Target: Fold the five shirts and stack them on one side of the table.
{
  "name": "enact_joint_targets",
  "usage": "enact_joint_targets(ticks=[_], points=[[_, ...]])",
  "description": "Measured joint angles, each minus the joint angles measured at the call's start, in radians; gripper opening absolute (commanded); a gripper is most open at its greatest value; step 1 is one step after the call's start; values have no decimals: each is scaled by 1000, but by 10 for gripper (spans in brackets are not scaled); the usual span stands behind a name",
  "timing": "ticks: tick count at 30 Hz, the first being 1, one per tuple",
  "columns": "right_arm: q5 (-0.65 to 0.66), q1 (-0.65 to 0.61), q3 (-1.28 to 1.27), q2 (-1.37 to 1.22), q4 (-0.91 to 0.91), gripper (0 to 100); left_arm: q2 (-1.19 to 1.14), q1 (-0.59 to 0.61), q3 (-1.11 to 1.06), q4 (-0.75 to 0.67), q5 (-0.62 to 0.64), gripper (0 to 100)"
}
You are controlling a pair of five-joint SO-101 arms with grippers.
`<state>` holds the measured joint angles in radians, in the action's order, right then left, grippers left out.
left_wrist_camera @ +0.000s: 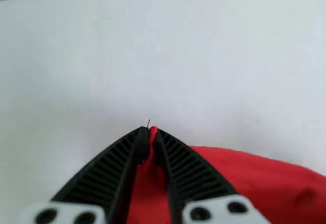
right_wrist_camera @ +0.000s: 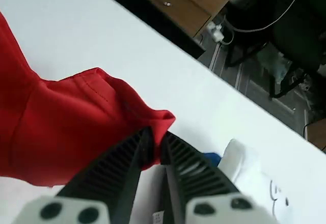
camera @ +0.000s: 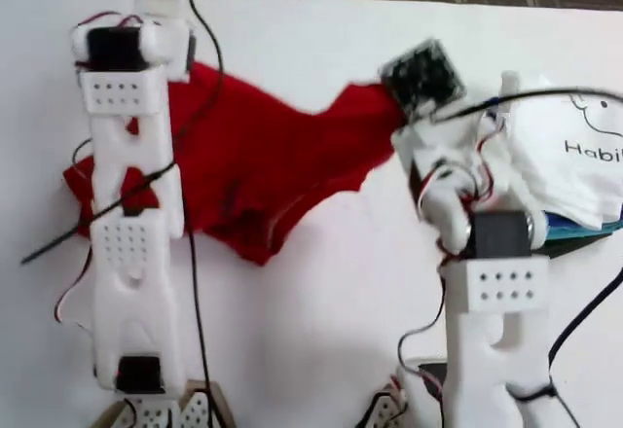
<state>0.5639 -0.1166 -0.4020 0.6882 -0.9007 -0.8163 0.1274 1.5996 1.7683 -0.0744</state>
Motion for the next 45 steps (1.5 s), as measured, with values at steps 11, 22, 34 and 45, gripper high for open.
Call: enact_joint_targets(ticks=[11,22,34,45], points=[[0,0,577,-147,-118,20,371,0,6,2,0,24],[0,-35,896,-150,-302,20,557,126,-32,2,0,24],[0,-267,428,-163,-390,21,425,153,-913,-8,0,25],[0,-359,-9,-164,-347,21,209,288,-1226,-58,-2,25]])
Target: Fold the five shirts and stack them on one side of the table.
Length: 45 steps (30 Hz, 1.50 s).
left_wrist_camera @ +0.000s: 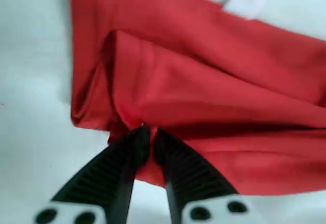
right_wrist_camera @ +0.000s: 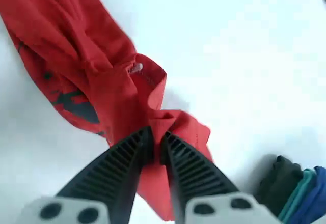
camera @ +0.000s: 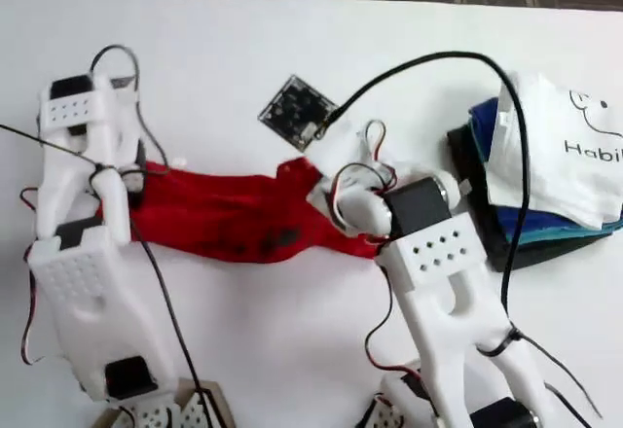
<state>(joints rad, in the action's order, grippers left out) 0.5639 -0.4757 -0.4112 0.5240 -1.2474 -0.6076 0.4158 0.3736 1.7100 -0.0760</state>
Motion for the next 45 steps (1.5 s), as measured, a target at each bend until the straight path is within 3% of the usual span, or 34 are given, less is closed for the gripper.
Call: enact_joint_targets(ticks=[8,14,25,33,39,45], points=[[0,5,-43,0,0,21,0,11,64,43,-48,40],[0,3,-49,0,0,21,0,23,91,54,-48,193],[0,3,-49,-9,0,21,0,157,89,57,-103,188],[0,3,-49,-9,0,21,18,132,-115,57,-103,188],[0,5,-49,-9,0,21,275,144,-321,52,-161,188],[0,3,-49,-9,0,21,384,152,-456,-132,-149,188]])
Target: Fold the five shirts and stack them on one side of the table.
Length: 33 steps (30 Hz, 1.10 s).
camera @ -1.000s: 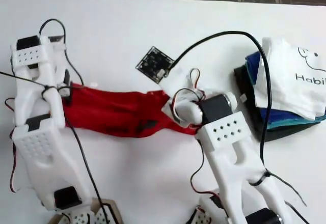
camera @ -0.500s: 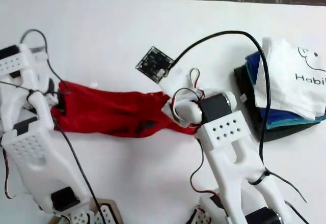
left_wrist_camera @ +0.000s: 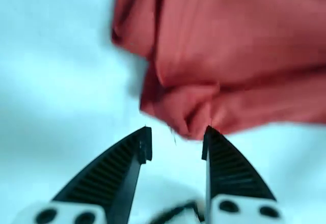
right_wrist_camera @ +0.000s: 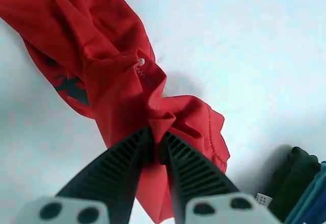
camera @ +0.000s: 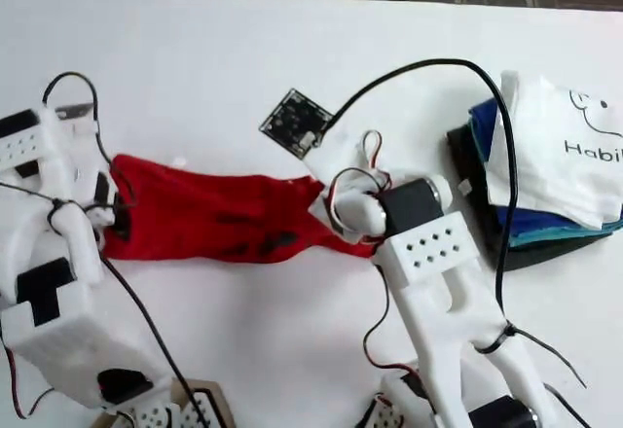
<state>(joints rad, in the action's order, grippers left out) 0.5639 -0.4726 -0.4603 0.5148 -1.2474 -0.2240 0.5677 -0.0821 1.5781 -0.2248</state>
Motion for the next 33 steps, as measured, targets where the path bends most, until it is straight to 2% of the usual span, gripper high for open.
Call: enact_joint_targets(ticks=[5,9,20,22,25,33], points=[[0,2,0,0,0,21,-9,-2,0,-100,15,188],[0,2,0,0,0,21,-11,-3,-2,-101,-103,188],[0,0,0,0,0,21,-11,-28,58,-57,-971,188],[0,0,0,0,0,21,-11,-37,60,-25,-1074,188],[0,2,0,0,0,21,-11,-37,68,32,-1120,188],[0,2,0,0,0,21,17,-38,68,121,-1145,191]])
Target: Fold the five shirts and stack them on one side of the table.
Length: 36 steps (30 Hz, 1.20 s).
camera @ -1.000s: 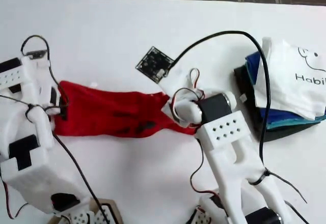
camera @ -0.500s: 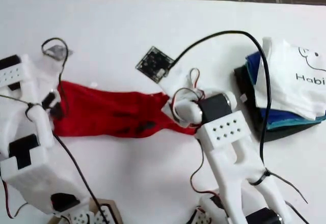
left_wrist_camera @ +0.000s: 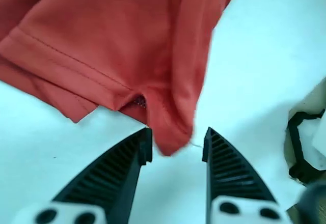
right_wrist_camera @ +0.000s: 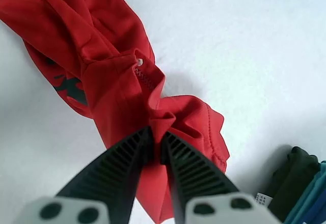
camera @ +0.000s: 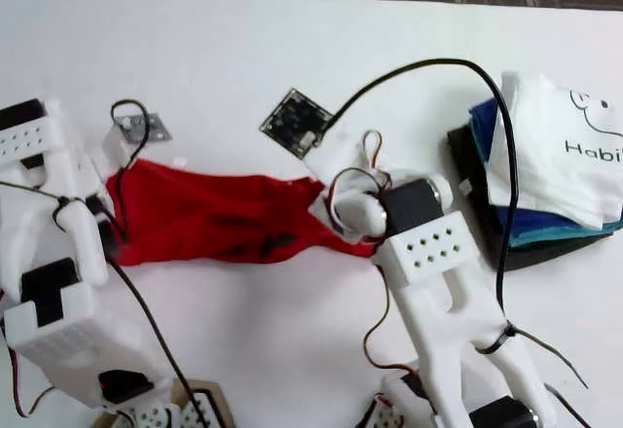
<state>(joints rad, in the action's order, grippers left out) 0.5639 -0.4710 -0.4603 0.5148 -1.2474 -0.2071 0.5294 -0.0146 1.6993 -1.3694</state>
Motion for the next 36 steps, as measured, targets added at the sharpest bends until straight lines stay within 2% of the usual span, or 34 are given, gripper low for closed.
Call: enact_joint_targets(ticks=[14,22,30,36], points=[[0,0,0,0,0,21,0,2,0,44,0,191],[0,0,0,0,-12,21,2,2,-115,-100,0,192],[0,0,0,0,-12,21,2,5,-132,-126,0,192],[0,0,0,0,-12,21,2,58,-135,-158,0,192]])
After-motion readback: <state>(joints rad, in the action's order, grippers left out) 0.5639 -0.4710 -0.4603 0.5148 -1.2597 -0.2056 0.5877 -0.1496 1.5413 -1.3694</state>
